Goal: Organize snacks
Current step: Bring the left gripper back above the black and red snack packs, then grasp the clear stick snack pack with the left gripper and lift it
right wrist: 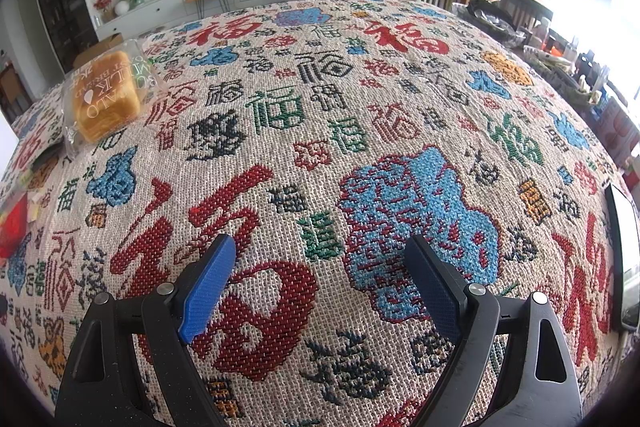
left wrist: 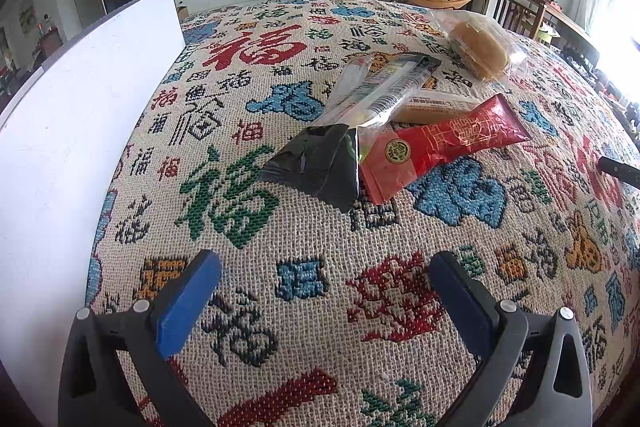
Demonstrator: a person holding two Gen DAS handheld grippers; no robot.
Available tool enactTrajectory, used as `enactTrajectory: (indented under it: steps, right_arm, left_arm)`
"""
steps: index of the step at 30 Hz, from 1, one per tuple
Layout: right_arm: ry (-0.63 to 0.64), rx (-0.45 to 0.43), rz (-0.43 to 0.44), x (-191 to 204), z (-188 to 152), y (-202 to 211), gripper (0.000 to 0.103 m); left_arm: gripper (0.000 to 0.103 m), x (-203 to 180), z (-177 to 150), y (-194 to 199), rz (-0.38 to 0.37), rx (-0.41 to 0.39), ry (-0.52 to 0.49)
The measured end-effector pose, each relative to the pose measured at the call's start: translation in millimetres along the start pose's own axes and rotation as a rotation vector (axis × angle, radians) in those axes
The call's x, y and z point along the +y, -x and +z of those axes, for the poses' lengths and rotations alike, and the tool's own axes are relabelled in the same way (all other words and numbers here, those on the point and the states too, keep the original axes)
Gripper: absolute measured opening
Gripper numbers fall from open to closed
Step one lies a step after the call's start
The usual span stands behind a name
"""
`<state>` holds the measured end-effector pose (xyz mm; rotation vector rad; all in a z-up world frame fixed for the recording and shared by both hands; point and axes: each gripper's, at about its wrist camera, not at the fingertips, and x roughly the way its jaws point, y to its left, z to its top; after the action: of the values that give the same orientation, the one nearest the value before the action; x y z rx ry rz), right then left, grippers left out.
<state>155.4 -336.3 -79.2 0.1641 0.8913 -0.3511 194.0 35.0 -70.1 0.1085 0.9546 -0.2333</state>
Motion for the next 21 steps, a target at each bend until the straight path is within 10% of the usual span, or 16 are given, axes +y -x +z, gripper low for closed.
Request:
enactTrajectory:
  steps: [8, 16, 19, 21]
  right_arm:
    - [0.0, 0.0, 0.0, 0.1, 0.1, 0.1, 0.089]
    - [-0.001, 0.0, 0.001, 0.1, 0.1, -0.2, 0.089]
    - [-0.001, 0.0, 0.001, 0.1, 0.1, -0.2, 0.089]
    - [-0.001, 0.0, 0.001, 0.0, 0.1, -0.2, 0.089]
  left_arm:
    - [0.102, 4.4, 14.4, 38.0, -0.147, -0.001, 0.004]
    - [0.099, -17.5, 92.8, 22.7, -0.09, 0.009, -0.111]
    - [0.072, -38.4, 102.7, -15.1, 0.011, 0.107, -0.249]
    - [0.026, -40.9, 99.9, -33.8, 0.022, 0.168, -0.269]
